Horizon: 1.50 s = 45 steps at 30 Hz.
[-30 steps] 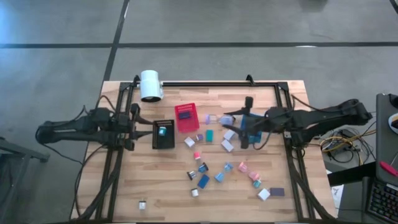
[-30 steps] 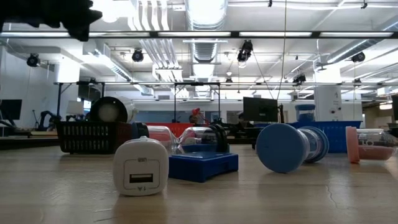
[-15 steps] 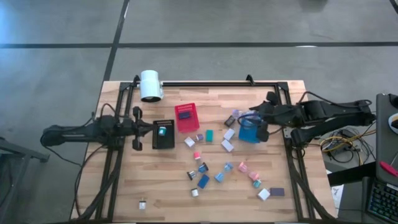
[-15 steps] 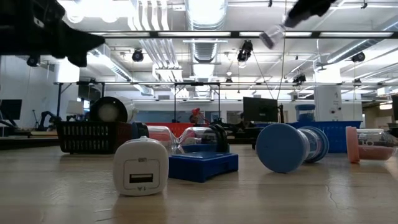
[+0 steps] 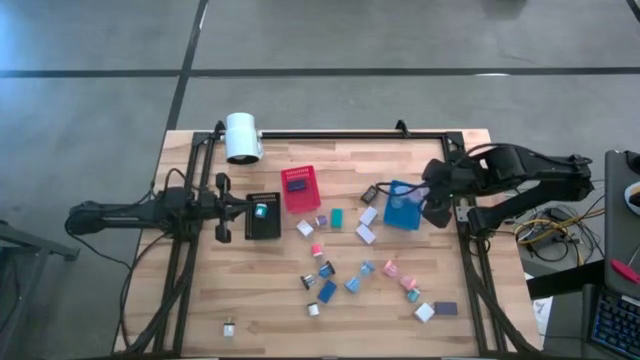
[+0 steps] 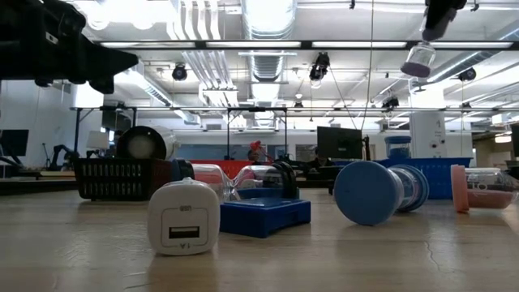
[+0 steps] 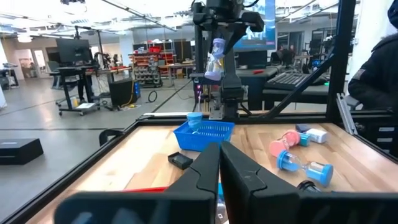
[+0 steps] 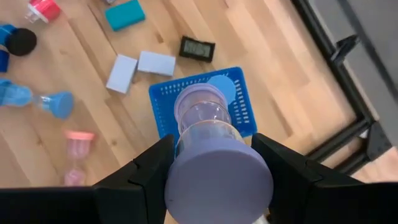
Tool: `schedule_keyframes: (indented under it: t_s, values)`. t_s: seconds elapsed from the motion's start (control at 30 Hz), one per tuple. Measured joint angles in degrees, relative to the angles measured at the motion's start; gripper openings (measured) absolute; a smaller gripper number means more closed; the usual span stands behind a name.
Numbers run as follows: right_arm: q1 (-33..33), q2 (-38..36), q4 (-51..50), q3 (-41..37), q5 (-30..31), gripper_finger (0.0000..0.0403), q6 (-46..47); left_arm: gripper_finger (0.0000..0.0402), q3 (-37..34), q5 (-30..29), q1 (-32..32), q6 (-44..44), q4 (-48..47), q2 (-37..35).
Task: Pick & Place Office items
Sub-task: Put the violet hourglass into the blue bin
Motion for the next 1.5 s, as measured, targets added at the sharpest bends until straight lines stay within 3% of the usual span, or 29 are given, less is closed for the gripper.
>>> schedule_keyframes:
  t_s: [0.27,0.43,0.87,1.5]
  values:
    - [-8.24,-1.37,0.56,-6.34,-6.61,0.0189,-3.51,0.0012,0.0,0.99,-0.01,0.27,0.2,0.0]
    - [-14.37,-2.29,5.87,-13.23,-12.44,0.0189,-10.26,0.0012,0.0,1.08,-0.01,1.02,0.32,0.0]
    - [-27.55,-2.38,16.19,-26.69,-16.51,0.0189,-20.96,0.0008,0.04,1.08,-0.03,1.49,0.32,0.02]
    - [-28.82,-2.29,24.95,-32.22,-17.51,0.0189,-23.58,0.0008,0.04,1.08,-0.03,1.49,0.3,0.04]
